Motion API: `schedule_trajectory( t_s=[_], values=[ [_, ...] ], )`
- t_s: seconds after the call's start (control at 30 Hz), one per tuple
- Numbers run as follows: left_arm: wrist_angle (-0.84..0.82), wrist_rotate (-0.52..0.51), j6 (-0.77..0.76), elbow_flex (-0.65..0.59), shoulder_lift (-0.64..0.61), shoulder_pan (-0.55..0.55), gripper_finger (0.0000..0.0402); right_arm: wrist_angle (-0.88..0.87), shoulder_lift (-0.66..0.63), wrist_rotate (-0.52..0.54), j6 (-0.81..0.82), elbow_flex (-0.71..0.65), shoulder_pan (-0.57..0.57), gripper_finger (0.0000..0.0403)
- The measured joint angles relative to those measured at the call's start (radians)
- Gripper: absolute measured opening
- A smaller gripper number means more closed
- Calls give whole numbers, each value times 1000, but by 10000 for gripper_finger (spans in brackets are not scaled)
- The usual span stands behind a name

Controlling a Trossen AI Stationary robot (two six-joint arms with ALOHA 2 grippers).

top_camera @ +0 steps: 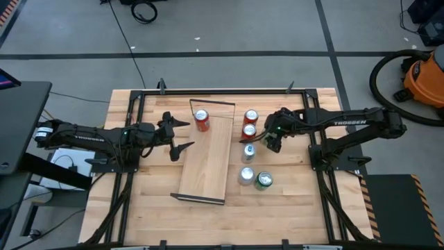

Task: Place canned beverage on shelf
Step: Put the light green soda can on the shelf

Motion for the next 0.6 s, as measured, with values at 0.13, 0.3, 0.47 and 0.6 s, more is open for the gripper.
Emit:
schedule_trajectory(
  t_s=[0.13, 0.3, 0.47, 0.6],
  values=[
    [-1, 1, 0, 0, 0, 0, 389, -18, 42, 12, -28, 78, 5, 327],
    [-2, 3, 0, 0, 0, 0, 389, -147, 153, 45, -51, 234, 29, 327],
    [-2, 3, 0, 0, 0, 0, 389, -266, 265, 85, -84, 421, 54, 327],
    [-3, 3, 0, 0, 0, 0, 389, -333, 334, 111, -130, 574, 64, 327]
  ],
)
